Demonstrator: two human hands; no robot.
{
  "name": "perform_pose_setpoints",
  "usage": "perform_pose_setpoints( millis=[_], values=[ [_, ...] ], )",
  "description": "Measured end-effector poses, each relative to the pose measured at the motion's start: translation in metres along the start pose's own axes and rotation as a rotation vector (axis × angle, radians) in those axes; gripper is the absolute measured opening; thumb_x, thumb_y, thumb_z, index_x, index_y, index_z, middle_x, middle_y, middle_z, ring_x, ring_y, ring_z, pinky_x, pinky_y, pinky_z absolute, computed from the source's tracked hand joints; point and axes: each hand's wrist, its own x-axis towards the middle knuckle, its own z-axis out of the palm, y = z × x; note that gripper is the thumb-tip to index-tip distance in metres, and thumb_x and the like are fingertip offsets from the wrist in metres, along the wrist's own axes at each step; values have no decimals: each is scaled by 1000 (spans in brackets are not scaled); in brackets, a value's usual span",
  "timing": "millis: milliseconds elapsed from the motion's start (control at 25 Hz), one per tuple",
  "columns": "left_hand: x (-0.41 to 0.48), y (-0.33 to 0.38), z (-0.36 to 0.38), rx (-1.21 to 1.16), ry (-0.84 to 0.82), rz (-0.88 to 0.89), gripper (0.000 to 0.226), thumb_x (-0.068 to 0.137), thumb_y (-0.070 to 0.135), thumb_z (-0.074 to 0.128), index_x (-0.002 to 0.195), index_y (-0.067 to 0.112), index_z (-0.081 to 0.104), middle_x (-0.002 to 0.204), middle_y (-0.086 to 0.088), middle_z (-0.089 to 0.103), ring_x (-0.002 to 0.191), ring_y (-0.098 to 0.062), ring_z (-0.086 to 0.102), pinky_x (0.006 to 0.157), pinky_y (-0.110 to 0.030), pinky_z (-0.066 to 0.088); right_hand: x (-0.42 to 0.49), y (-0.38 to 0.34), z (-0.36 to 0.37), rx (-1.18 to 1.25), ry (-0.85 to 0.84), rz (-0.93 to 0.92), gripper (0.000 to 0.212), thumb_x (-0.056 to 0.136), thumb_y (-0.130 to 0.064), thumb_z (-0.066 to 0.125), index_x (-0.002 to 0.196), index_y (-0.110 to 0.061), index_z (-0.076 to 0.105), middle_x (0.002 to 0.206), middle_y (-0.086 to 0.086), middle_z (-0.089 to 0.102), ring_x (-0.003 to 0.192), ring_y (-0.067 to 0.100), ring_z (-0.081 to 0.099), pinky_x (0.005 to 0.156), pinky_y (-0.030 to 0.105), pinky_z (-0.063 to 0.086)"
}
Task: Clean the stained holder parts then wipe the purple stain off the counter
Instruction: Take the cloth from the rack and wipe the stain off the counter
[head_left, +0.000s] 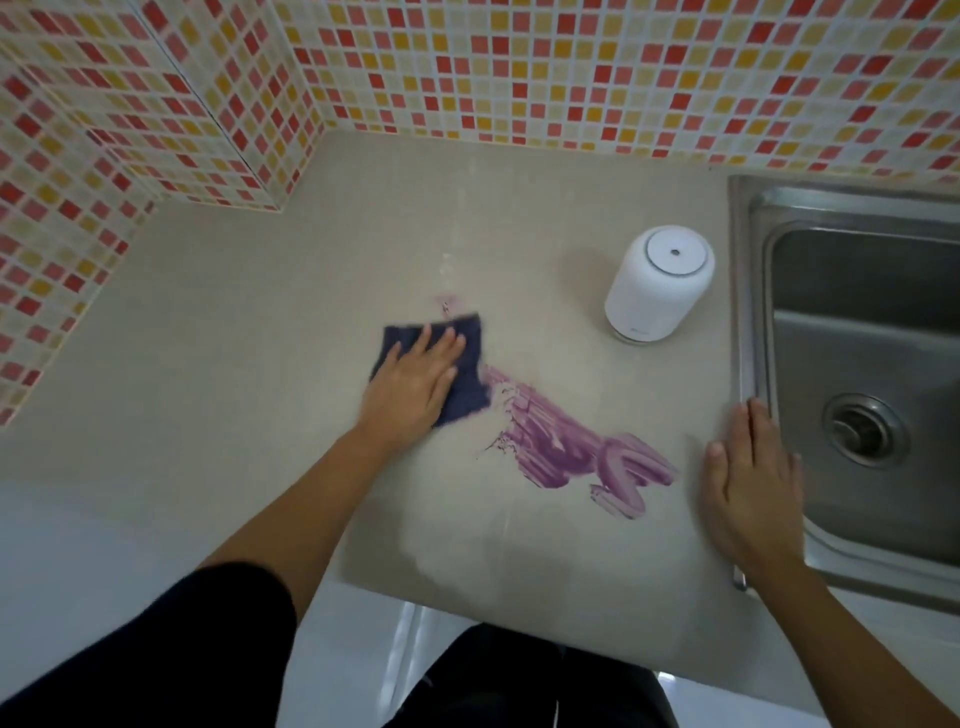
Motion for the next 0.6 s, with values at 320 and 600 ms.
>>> perform_pose_setpoints(
  millis=[320, 600],
  values=[
    [35, -63, -14, 14, 98, -335, 45, 100, 26, 27, 142, 12, 35, 150, -8, 35, 140, -29, 27, 110, -47, 24, 2, 1, 1, -57, -34, 14, 67, 91, -49, 5, 149, -15, 9, 158, 7, 7, 145, 25, 7, 114, 48, 6],
    [-12, -40, -4, 9, 39, 63, 53, 95, 34, 20, 136, 12, 45, 143, -8, 44, 135, -28, 38, 108, -44, 30, 2, 0, 0, -51, -48, 23, 67, 91, -49, 5, 149, -15, 6, 158, 6, 4, 145, 23, 3, 115, 46, 4]
  ],
)
